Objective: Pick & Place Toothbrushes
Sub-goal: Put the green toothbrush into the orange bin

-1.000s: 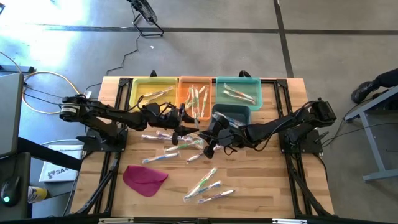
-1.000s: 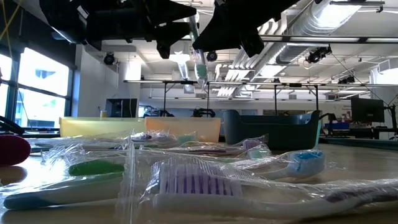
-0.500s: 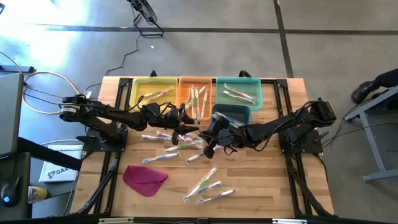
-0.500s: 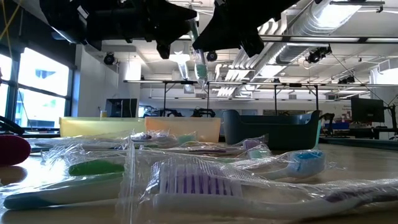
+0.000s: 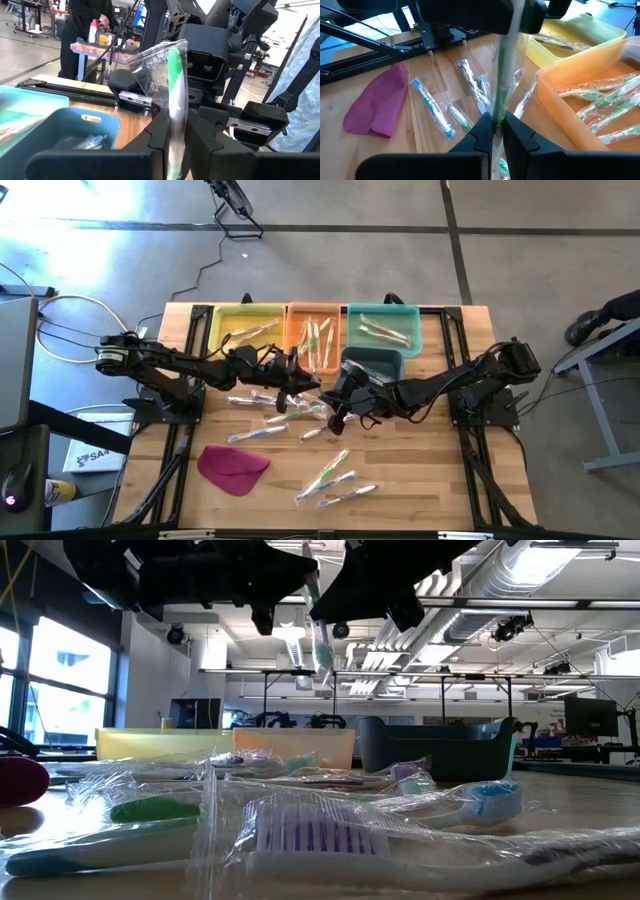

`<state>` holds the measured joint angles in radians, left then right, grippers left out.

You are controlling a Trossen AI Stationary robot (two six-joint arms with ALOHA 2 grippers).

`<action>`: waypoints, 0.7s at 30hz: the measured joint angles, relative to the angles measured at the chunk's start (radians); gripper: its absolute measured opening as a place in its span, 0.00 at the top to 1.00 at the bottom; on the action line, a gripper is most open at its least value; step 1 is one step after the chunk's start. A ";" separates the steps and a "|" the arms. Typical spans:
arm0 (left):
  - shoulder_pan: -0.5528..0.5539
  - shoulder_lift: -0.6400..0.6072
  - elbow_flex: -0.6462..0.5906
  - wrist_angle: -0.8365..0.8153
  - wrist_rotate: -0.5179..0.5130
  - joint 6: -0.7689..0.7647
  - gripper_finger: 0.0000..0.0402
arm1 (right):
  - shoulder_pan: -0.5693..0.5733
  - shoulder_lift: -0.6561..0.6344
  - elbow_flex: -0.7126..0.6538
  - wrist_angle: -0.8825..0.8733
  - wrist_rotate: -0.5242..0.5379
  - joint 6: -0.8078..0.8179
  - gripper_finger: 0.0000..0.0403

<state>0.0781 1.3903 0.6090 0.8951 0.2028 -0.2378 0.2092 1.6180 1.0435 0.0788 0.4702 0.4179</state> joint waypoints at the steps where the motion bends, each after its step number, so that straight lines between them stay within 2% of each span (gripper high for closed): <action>1: 0.000 0.000 0.000 0.000 0.000 -0.001 0.91 | 0.000 0.000 0.000 0.000 0.000 0.000 0.96; 12: 0.000 0.000 0.000 -0.004 -0.001 -0.003 0.92 | 0.000 0.000 0.000 0.000 -0.031 0.004 0.93; 21: 0.000 0.000 0.000 -0.009 -0.008 -0.002 0.92 | 0.000 0.000 0.000 0.002 -0.032 0.006 0.70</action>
<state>0.0780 1.3903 0.6090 0.8866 0.1947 -0.2401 0.2092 1.6180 1.0431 0.0811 0.4383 0.4242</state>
